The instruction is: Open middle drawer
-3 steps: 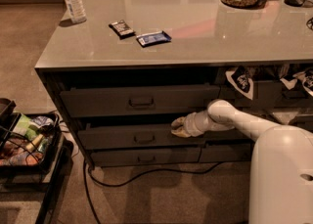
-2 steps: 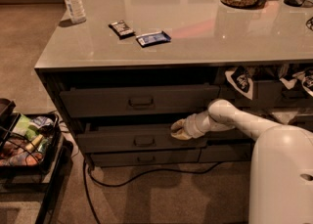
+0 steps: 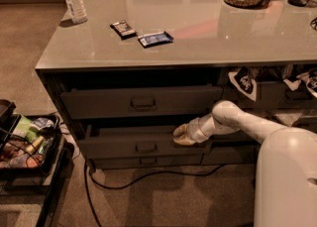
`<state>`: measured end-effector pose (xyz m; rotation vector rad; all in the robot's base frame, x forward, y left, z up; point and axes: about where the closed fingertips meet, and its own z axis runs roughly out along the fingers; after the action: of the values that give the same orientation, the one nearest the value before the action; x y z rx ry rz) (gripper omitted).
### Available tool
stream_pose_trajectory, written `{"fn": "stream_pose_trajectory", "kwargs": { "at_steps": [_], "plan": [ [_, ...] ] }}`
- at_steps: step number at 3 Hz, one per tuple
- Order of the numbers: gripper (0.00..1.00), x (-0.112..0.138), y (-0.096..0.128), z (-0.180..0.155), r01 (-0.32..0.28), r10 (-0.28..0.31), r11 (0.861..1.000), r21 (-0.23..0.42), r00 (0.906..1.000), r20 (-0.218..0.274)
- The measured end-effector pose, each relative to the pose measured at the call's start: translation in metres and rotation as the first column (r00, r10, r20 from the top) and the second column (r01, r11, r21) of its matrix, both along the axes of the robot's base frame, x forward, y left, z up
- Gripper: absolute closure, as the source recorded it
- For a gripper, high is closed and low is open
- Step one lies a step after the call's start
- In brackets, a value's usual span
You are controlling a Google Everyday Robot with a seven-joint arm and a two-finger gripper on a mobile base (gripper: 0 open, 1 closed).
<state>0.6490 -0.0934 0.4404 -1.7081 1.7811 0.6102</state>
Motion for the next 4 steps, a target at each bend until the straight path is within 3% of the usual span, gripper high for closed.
{"fn": "stream_pose_trajectory", "kwargs": {
  "at_steps": [1, 2, 3, 4],
  "plan": [
    [1.00, 0.000, -0.003, 0.001, 0.000, 0.000, 1.000, 0.000, 1.0000, 0.000],
    [1.00, -0.029, 0.001, 0.001, -0.047, 0.049, 0.998, 0.028, 0.9958, -0.077],
    [1.00, -0.029, -0.003, 0.002, -0.047, 0.049, 0.998, 0.028, 0.9958, -0.077],
    [1.00, -0.050, 0.001, 0.002, -0.078, 0.084, 0.996, 0.051, 0.9884, -0.127]
  ]
}}
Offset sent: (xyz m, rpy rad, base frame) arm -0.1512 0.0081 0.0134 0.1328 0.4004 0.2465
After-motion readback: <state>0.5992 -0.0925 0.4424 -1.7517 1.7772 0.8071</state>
